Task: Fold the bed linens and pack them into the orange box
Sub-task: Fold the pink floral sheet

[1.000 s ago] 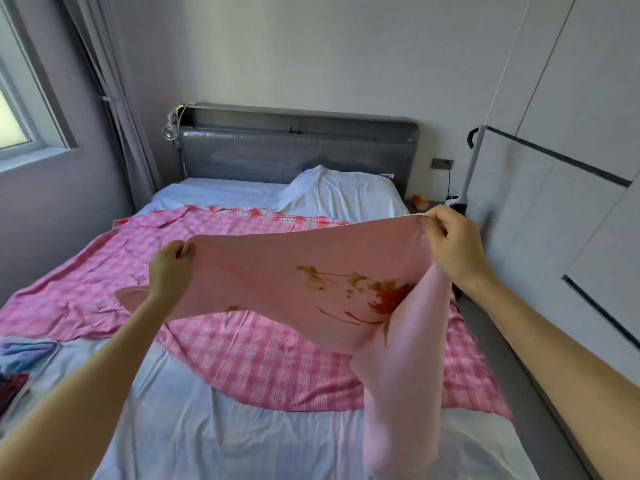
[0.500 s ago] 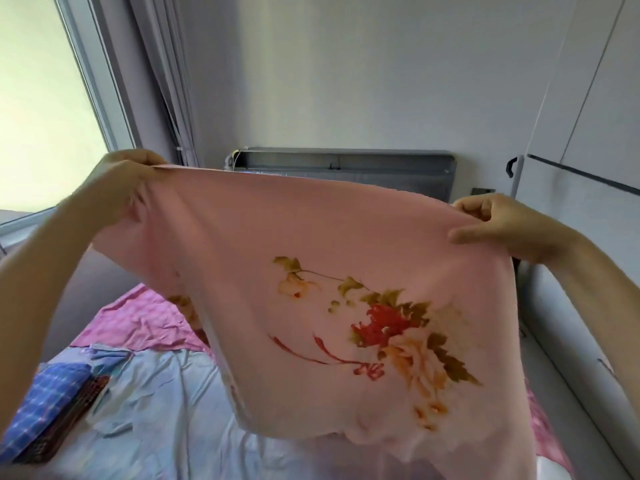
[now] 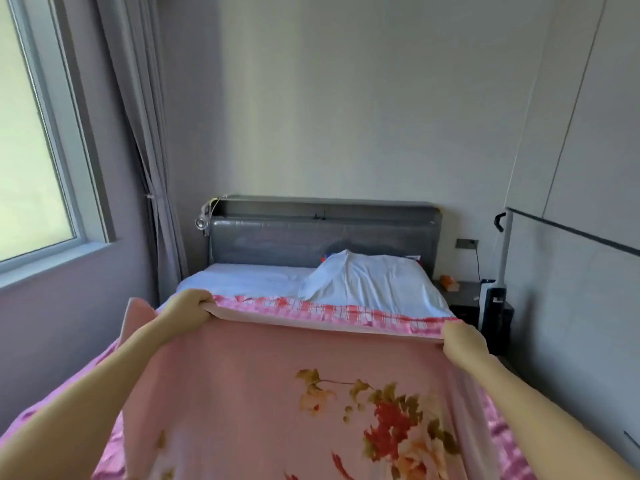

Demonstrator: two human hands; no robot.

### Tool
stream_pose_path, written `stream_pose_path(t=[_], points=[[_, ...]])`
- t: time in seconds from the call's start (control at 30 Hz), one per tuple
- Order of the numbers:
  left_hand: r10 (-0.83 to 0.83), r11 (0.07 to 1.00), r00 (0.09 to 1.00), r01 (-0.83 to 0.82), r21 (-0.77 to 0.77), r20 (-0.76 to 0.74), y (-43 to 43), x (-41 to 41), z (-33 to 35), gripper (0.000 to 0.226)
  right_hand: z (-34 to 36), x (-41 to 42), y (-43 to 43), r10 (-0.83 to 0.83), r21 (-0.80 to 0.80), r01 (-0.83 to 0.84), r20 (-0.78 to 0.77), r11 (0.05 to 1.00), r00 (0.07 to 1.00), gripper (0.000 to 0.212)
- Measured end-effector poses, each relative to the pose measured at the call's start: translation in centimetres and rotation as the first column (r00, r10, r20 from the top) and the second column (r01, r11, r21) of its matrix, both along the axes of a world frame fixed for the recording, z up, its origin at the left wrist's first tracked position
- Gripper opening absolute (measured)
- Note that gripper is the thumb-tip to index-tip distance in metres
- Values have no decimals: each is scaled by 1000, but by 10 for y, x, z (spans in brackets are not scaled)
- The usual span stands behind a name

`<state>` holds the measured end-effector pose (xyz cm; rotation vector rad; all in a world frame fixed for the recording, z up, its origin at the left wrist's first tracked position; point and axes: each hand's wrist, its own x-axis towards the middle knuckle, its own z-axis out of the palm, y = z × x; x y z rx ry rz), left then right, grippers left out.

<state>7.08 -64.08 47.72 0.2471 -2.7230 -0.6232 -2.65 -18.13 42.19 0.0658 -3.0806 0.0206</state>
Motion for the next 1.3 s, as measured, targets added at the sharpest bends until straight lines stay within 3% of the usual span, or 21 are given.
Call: stream_pose_path(t=[0.07,0.13,0.23,0.27,0.37,0.5,0.6,0.77,0.87,0.93,1.03,1.1,1.13,1.23,1.3], points=[[32,999,962,-41,-28,-270,-20,-43,67,17,89,-43,-21,-75,-143,33,-299,989,951,19],[17,998,803,-51,-40,-596,-51,-84,165,8,192,-59,-39,-70,-164,-53,-662,985,747,20],[-30,999,562,8,-31,-827,-90,-110,274,9,306,-45,-49,-141,-224,-149,-892,963,430,20],[-32,999,521,16,-28,-853,-102,-112,299,14,327,-44,-47,-160,-233,-151,-910,961,382,21],[-96,992,487,-26,-124,-868,-126,-109,340,29,347,-41,-33,-196,-281,-198,-911,939,363,23],[-91,996,562,56,-72,-822,-145,-103,302,45,298,-31,-22,-98,-293,-365,-878,884,468,16],[-142,990,669,106,-96,-730,-145,-83,235,42,236,-21,-14,25,-313,-457,-802,832,597,28],[-123,988,891,69,-136,-437,-134,-32,110,21,106,7,2,194,-310,-443,-592,841,782,37],[-60,995,971,40,-90,-233,-112,14,37,20,27,28,6,223,-364,-416,-467,833,855,38],[5,999,997,-8,-39,-78,-96,47,-22,17,-33,46,10,227,-427,-343,-299,837,927,37],[55,996,984,-65,57,167,-84,91,-104,11,-105,83,17,267,-440,-271,-71,856,961,28],[57,993,939,-89,79,338,-82,121,-154,24,-144,114,22,282,-431,-234,51,871,958,31],[58,993,902,-94,65,427,-82,135,-178,28,-164,129,25,308,-416,-234,119,879,944,29],[95,995,766,-55,-83,636,-81,174,-240,14,-225,171,31,359,-268,-273,358,924,862,11],[112,986,674,15,-165,730,-81,195,-274,15,-261,196,30,367,-191,-313,479,930,797,25]])
